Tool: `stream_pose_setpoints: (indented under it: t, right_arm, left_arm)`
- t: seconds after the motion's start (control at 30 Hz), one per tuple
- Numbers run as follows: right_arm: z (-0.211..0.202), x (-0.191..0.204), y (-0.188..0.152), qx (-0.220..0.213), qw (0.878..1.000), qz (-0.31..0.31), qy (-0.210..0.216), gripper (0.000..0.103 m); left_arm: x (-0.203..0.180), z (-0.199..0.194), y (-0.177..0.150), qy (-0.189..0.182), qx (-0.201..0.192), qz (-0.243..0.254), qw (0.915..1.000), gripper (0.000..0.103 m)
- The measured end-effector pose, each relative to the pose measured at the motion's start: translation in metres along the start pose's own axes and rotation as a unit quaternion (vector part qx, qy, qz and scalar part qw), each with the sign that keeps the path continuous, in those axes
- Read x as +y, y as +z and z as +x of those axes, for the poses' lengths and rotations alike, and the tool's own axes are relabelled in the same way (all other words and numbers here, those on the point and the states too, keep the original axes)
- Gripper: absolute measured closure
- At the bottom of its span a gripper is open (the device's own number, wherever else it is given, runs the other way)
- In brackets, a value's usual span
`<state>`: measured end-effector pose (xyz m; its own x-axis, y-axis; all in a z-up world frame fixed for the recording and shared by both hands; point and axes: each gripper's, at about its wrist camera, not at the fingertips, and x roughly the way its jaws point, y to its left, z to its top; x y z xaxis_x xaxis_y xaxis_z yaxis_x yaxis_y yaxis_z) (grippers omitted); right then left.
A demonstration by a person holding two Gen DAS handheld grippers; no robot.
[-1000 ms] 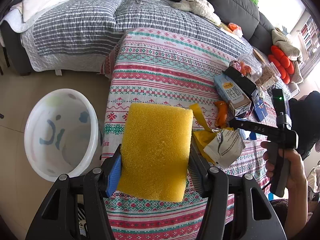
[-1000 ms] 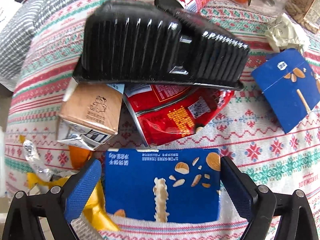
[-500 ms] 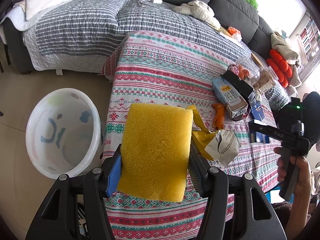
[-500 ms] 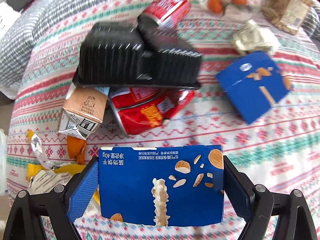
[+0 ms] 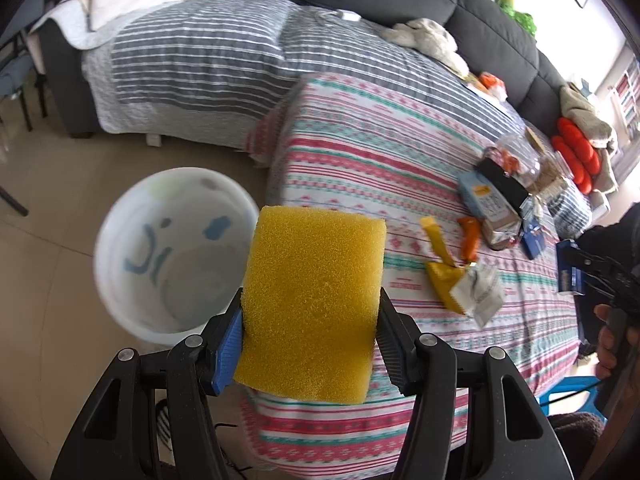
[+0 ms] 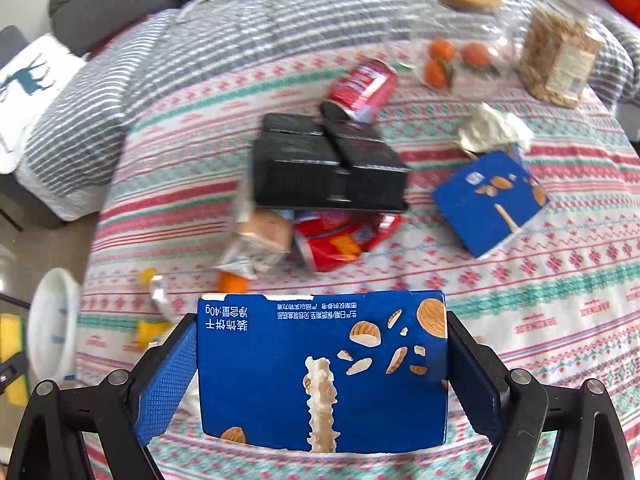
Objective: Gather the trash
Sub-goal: 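Carry the sponge over the white bin and open the left tool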
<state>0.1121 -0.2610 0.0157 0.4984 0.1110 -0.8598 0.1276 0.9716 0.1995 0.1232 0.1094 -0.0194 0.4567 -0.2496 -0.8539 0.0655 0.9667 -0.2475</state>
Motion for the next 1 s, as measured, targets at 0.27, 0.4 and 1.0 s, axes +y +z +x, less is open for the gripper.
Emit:
stream_pose_setpoints:
  t: [0.27,0.4,1.0]
  right_arm:
    - [0.007,0.062,-0.002,0.000,0.999,-0.044,0.031,0.009]
    - [0.018,0.092,-0.003,0.005,0.997,-0.060,0.043,0.009]
    - [0.067,0.184,-0.012,0.027,0.992,-0.102,0.066,0.009]
  left_arm:
    - [0.046,-0.006,-0.004,0.031,-0.005,-0.036,0.9989,0.041]
    - [0.069,-0.002,0.000,0.049,-0.010,-0.051,0.9974,0.041]
    - [0.120,-0.001,0.003,0.110,-0.004,-0.085,0.9903,0.014]
